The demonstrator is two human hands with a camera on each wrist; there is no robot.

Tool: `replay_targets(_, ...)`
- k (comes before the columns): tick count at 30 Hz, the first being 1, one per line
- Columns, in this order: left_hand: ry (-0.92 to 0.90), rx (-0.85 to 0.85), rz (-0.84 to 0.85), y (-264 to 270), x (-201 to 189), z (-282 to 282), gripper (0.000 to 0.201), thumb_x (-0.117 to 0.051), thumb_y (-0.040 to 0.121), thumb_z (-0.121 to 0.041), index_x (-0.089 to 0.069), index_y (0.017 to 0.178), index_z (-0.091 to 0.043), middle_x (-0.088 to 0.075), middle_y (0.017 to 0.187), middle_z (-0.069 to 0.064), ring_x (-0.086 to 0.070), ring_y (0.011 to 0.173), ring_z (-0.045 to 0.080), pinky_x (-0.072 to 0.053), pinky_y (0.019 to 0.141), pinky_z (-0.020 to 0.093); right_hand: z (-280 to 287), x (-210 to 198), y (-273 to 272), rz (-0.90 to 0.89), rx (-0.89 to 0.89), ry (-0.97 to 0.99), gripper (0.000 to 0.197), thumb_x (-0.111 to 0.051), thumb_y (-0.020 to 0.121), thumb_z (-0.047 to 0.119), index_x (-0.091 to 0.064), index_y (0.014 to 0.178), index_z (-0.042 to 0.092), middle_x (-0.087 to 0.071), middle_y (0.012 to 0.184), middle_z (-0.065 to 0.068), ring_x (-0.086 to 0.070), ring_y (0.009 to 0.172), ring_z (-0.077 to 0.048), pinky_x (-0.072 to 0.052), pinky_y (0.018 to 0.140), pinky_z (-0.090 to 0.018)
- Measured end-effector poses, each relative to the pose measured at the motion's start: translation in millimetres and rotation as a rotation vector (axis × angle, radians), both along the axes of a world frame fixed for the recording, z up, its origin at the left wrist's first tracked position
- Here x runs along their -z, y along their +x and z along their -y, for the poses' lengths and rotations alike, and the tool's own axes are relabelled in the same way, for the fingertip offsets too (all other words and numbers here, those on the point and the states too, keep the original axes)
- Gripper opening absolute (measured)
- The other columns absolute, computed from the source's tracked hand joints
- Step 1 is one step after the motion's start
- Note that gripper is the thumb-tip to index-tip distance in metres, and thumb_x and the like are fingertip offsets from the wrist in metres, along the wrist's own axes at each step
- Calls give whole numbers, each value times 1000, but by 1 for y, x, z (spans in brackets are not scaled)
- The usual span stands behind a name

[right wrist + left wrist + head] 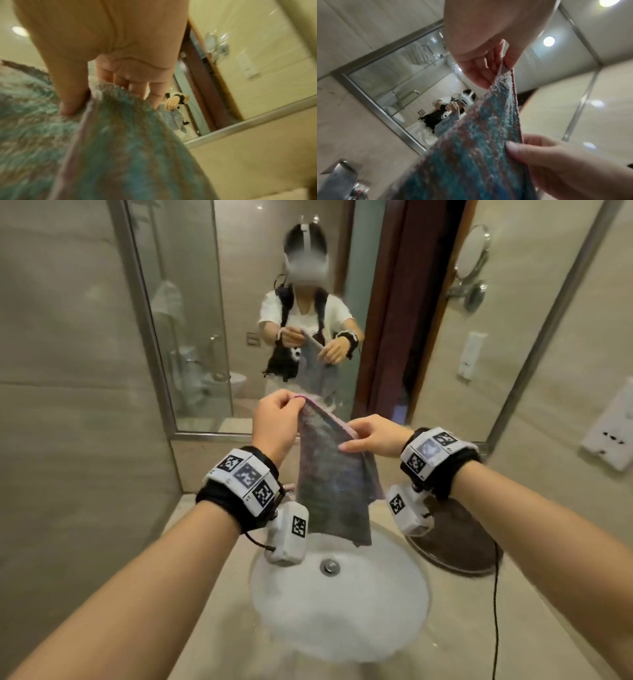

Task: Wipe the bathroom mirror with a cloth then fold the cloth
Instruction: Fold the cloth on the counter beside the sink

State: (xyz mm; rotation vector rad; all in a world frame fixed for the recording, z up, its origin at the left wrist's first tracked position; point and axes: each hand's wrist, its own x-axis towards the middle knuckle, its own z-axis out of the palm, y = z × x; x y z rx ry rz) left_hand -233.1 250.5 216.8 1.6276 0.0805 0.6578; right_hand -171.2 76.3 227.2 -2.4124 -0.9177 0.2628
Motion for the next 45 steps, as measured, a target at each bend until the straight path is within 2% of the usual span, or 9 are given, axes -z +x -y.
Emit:
replay_targets(2,37,54,-14,-4,8,27,22,-51,91,-11,-58,70,-10,-51,64,-1,-48,66,14,-41,67,32,29,21,-14,42,84,-100,5,-67,84,14,-66,85,10,-64,81,-4,-57,75,-17,-42,68,-30)
replay_targets(4,50,103,-13,-8,16,54,17,-52,91,-10,-60,77,-6,-51,64,-2,-46,63,11,-40,64,27,60,42,-25,69,190,-163,23,-62,82,5,-66,105,5,-68,101,-11,-62,94,-24,-47,81,-34)
replay_targets(12,70,157,-61,-1,38,126,31,-53,89,-12,-52,60,-21,-50,61,-6,-46,62,10,-38,65,27,161,84,-43,134,546,-12,27,-51,82,4,-58,106,13,-67,102,-9,-60,93,-29,-49,81,-33)
replay_targets(18,95,127,-131,23,77,172,29,-56,87,-11,-52,60,-22,-52,61,-6,-48,68,16,-39,70,31,238,107,-24,117,598,35,18,-54,82,-2,-53,80,16,-67,88,-16,-58,80,-27,-47,71,-33)
replay_targets(23,104,60,-167,39,104,216,29,-56,89,-9,-54,64,-24,-56,65,-6,-51,68,15,-44,72,32,300,106,5,100,632,48,33,-67,82,11,-48,60,26,-58,73,-1,-52,74,-19,-38,66,-25)
replay_targets(28,138,88,-190,43,132,250,19,-56,89,-8,-59,75,-20,-60,71,0,-57,73,21,-52,75,45,349,108,14,102,646,176,17,-67,82,6,-58,74,17,-56,68,1,-51,70,-16,-38,61,-24)
replay_targets(36,374,275,-504,-5,220,268,18,-59,87,-5,-60,72,-15,-61,65,1,-57,67,19,-46,74,30,393,214,-41,-206,556,-132,35,-63,82,1,-48,66,27,-56,72,1,-52,77,-18,-36,68,-23)
replay_targets(40,437,472,-696,-46,272,256,26,-60,87,-8,-58,64,-20,-63,56,-7,-59,54,3,-47,67,23,398,262,-89,-379,477,-271,16,-66,81,2,-61,80,18,-58,83,-4,-53,82,-16,-40,75,-25)
replay_targets(45,428,727,-855,-90,310,247,24,-63,86,-6,-58,65,-14,-64,56,-7,-62,60,7,-49,79,35,401,288,-140,-451,458,-373,11,-68,82,7,-64,88,15,-54,77,1,-50,74,-10,-32,54,-11)
